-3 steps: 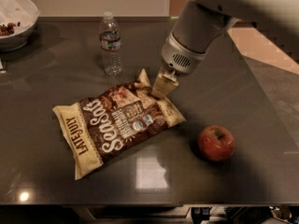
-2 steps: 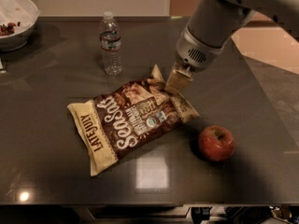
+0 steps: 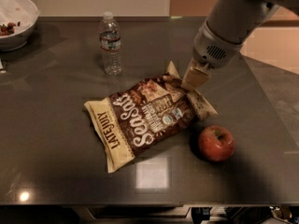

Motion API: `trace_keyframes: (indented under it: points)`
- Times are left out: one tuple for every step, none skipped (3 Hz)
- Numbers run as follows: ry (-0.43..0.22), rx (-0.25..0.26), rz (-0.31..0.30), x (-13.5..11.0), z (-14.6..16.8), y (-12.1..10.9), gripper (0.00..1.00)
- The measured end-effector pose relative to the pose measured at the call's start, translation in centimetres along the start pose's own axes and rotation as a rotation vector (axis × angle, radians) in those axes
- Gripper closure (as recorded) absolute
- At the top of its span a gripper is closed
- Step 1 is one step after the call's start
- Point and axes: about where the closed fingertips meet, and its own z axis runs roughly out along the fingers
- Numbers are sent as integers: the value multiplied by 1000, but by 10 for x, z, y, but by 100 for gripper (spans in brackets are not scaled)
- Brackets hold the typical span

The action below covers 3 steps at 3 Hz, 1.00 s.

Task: Move brown chip bag near apple

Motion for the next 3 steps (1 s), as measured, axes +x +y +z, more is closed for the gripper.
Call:
trace_keyframes:
  points:
    - [-2, 1, -2, -2, 0, 1, 59]
    - [-3, 4, -3, -2, 0, 1, 35]
    - [-4, 6, -5, -3, 0, 1, 13]
